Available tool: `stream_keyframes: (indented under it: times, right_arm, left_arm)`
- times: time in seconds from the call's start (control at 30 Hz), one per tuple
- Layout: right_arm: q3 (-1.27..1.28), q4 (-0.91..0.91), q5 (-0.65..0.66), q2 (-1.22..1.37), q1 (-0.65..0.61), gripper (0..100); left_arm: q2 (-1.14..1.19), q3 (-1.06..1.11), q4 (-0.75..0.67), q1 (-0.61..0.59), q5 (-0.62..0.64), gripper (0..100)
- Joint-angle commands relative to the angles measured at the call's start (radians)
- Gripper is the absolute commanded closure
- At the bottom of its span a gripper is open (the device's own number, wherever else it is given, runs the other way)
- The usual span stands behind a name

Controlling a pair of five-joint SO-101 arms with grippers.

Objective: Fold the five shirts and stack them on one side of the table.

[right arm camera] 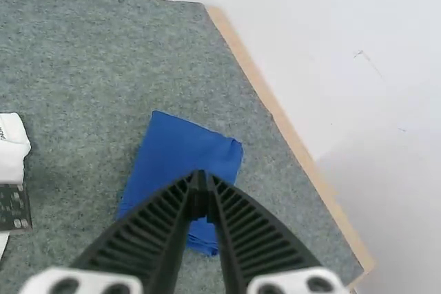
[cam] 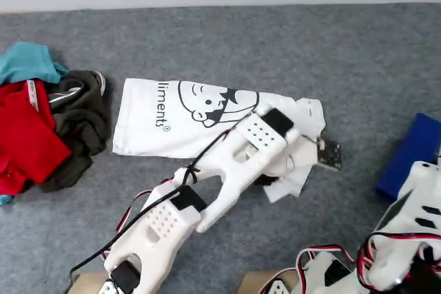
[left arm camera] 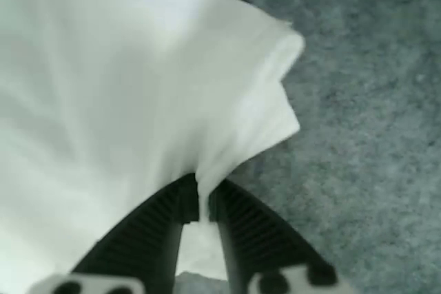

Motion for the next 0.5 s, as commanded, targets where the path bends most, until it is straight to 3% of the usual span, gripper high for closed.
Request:
stream_keyframes:
  times: [0.0, 0.47]
  right_arm:
    - [-0.005, 0.035, 0.009, -0.005, 0.013, 98.3]
    - [-0.005, 0.039, 0.008, -0.005, 0.013, 98.3]
  left_arm:
    - [-0.011, -0.096, 0.014, -0.040, 0.009, 99]
    - [0.014, -0.131, -0.150, -0.150, 0.009, 99]
